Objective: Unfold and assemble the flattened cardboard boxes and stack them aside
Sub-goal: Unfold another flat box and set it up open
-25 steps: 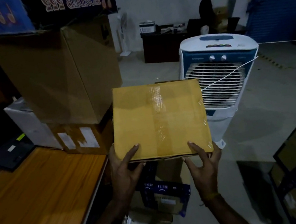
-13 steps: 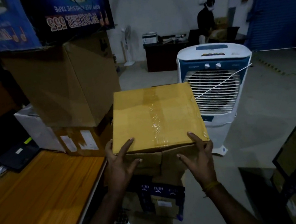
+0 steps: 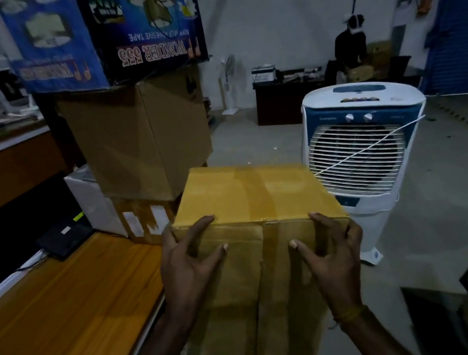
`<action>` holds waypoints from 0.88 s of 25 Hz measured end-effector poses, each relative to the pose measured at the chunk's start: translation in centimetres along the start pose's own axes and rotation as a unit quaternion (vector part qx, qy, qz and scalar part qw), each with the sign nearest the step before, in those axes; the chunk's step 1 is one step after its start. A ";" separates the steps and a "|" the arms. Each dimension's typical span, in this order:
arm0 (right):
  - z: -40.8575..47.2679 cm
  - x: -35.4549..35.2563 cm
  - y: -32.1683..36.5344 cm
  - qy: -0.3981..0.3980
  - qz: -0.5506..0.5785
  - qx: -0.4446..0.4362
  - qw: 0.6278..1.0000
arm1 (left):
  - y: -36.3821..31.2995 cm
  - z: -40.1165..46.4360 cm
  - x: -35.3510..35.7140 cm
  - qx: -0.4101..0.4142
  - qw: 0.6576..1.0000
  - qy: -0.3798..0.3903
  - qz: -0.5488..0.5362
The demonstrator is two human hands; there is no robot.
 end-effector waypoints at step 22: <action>-4.1 11.3 24.3 0.148 0.205 -0.134 0.958 | -5.4 -7.7 -28.5 0.011 0.955 -0.258 0.143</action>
Point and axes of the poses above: each hand's wrist, its own z-axis towards the middle knuckle, its own x-axis out of the palm, y = z × x, the point moved 7 cm from there along z, towards the middle knuckle, and after that the axes turned 5 degrees about -z, right-handed, at the moved point
